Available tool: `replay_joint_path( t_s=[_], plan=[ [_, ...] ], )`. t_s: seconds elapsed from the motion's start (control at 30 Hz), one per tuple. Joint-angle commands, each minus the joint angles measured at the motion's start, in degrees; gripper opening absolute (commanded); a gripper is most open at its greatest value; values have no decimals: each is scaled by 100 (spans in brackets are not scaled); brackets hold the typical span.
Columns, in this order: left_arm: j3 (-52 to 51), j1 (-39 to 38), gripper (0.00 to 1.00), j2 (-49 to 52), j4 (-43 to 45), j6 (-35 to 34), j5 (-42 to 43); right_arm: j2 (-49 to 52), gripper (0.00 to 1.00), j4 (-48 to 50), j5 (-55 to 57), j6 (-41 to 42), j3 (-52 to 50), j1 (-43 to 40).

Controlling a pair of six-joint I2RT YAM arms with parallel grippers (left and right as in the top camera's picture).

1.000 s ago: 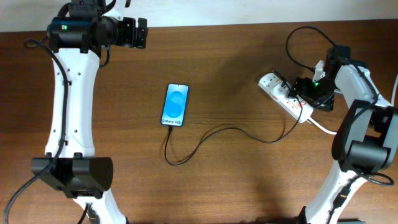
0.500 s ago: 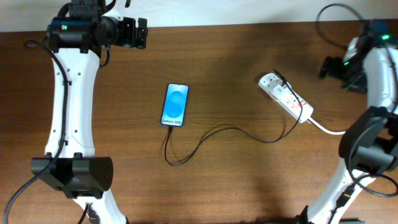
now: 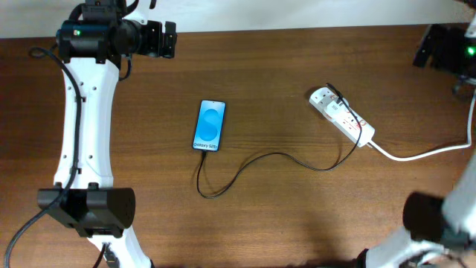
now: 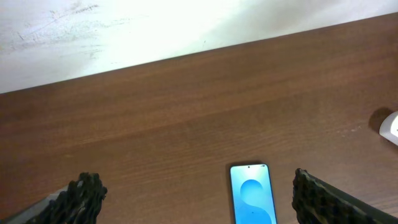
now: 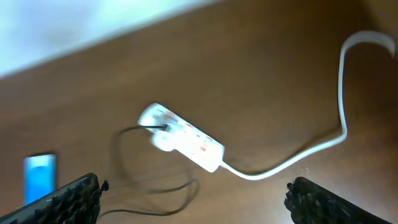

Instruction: Plug charger to phone and switch on socket

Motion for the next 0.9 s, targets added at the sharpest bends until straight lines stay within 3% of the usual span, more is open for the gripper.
replay_joint_path(
  t_s=[0.0,0.13,0.43,0.53,0.67,0.87],
  plan=[
    [11,-7,99,9,-4,35,-39,-1097,98,-37,-195,-44,-109,385],
    [11,-7,99,9,-4,35,-39,-2267,98,-35,-177,-61,-492,798],
    [11,-7,99,9,-4,35,-39,-3895,98,-35,-105,-76,-575,809],
    [11,-4,99,9,-4,35,-39,-4409,98,-35,50,-87,-1174,804],
    [11,-7,100,7,-4,35,-39,-5134,98,568,286,-87,-3263,811],
    [11,-7,99,7,-4,35,-39,-7097,98,5469,240,-87,-8439,1084]
  ],
)
